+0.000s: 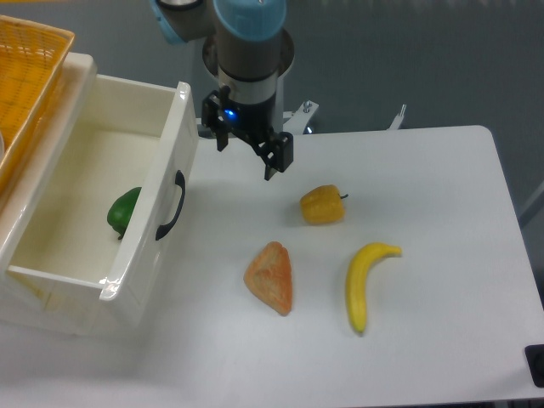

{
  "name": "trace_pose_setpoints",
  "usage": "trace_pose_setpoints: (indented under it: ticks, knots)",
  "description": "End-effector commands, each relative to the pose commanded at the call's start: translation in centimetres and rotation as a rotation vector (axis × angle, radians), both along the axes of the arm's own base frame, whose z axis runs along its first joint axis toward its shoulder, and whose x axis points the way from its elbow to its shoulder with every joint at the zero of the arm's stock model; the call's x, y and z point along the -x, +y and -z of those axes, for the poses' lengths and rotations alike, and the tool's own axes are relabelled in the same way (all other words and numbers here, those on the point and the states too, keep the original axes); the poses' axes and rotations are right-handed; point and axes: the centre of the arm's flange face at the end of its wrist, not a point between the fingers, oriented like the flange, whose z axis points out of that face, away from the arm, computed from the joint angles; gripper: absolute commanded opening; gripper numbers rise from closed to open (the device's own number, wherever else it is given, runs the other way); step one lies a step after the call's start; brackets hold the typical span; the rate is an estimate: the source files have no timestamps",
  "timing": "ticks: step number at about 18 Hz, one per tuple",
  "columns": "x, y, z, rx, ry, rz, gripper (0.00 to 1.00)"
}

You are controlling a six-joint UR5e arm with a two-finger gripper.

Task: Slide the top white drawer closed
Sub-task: 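Move the gripper down and toward the open white drawer's front panel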

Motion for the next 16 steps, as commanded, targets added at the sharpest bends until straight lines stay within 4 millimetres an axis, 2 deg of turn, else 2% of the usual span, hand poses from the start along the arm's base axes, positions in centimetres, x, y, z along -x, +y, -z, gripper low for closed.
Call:
trace_pose_setpoints:
  ticks: [6, 7, 8, 16]
  knots:
    - [2.5, 0.4, 2.0, 0.021, -0.042, -0.093, 1.00]
    - [3.7, 0.0, 2.4, 0.015, -0.056, -0.115, 1.00]
    - [4.2, -0.1, 2.5, -0.002, -0.072, -0.127, 1.00]
    - [5.6, -0.8, 5.3, 0.018, -0.124, -0.162, 1.00]
